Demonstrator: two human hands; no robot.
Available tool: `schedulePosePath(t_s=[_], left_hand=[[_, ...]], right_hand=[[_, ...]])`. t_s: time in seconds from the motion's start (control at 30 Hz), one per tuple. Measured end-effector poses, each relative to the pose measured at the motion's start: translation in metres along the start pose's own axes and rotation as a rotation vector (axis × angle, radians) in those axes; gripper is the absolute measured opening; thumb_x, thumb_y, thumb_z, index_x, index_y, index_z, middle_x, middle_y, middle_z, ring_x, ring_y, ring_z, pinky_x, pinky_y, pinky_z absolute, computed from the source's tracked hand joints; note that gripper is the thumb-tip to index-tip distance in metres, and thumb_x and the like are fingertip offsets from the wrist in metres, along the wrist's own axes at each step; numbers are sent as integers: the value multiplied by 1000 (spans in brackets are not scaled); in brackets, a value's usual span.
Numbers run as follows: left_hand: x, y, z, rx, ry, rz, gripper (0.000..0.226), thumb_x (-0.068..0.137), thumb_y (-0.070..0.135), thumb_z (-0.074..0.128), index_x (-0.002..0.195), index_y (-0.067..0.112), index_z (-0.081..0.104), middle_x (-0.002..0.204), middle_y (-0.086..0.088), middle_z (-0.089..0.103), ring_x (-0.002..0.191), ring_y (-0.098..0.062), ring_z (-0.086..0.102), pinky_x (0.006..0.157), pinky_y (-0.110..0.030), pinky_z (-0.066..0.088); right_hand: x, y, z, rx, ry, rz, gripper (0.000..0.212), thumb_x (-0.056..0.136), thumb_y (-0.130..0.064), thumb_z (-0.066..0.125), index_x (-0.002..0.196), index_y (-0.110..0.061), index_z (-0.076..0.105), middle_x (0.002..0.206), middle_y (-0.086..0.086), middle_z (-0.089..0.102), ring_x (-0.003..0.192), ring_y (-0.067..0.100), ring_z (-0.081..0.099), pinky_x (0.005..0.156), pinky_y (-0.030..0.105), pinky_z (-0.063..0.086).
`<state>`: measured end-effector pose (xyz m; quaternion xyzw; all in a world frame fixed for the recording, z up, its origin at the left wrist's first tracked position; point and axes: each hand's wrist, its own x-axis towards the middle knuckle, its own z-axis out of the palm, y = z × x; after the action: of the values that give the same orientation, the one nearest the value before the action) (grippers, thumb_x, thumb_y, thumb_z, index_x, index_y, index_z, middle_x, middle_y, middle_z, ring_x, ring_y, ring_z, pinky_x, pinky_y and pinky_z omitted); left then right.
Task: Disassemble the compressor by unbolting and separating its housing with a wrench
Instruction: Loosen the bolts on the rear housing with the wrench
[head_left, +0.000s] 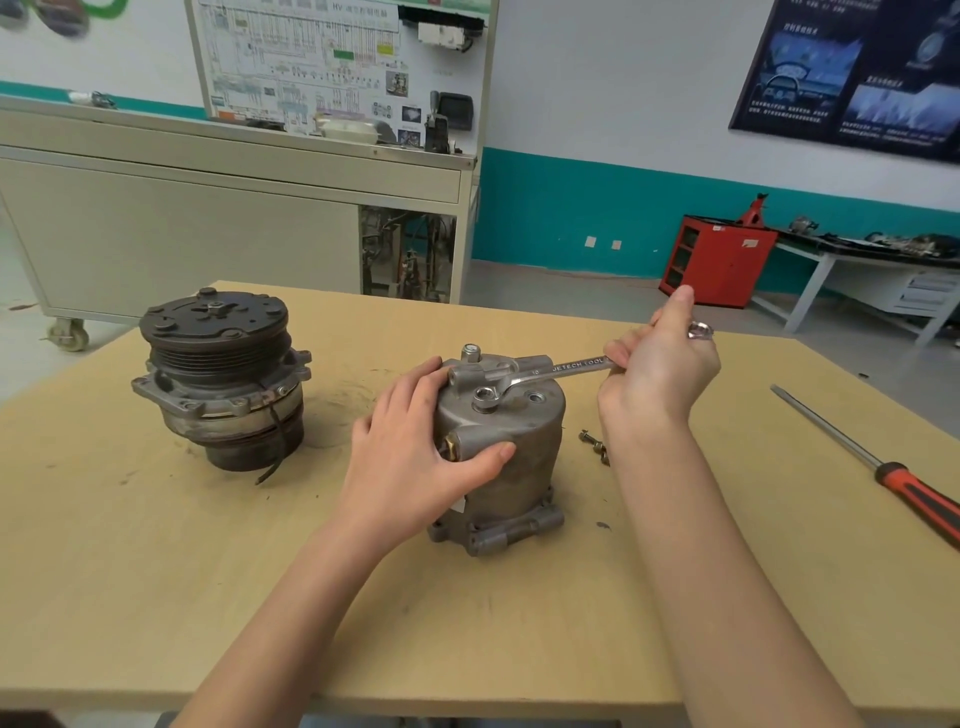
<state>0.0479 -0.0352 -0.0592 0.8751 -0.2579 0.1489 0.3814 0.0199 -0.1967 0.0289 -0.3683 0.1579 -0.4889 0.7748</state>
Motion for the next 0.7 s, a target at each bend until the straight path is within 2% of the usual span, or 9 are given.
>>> schedulePosePath(t_s=[0.1,0.23,0.4,0.5,0.63,0.7], left_hand=[[-1,1,-1,-5,-1,3,100,57,83,36,143,31,33,150,21,26,136,-2,24,108,-39,23],[0,2,-1,-8,-11,8,102,57,83,35,144,31,31,150,22,24,136,0,22,108,-37,23],[-1,1,-1,-2,1,13,101,56,83,34,143,31,33,150,22,25,136,0,23,106,-35,22],[-1,0,0,-10,11,22,100,56,83,36,142,32,34,149,23,26,136,1,23,102,-30,21],[-1,-1,1,-18,19,27,98,57,82,38,141,32,36,148,23,27,136,-1,24,101,-30,20],[-1,-1,1,-19,19,24,98,57,82,37,141,32,35,148,23,27,135,-1,24,103,-32,21]], right_hand=[[-9,-3,-8,20,4,-26,38,101,-24,46,66,-12,35,41,-10,27,38,7,24,38,18,27],[-32,-4,-26,62,-27,-137,33,101,-24,44,70,-15,39,51,-8,31,45,9,30,43,22,37],[-52,6,-52,116,-22,-142,30,104,-18,35,74,-15,32,60,-5,30,51,10,35,58,26,47],[-64,9,-56,79,-86,-279,27,102,-16,36,76,-17,37,61,-8,36,54,10,39,63,26,49],[-86,10,-55,-42,-298,-572,22,93,-22,41,77,-36,47,66,-16,45,59,8,48,69,28,50],[-88,11,-54,-67,-275,-582,21,93,-23,41,78,-37,45,65,-16,48,59,5,51,69,28,50]])
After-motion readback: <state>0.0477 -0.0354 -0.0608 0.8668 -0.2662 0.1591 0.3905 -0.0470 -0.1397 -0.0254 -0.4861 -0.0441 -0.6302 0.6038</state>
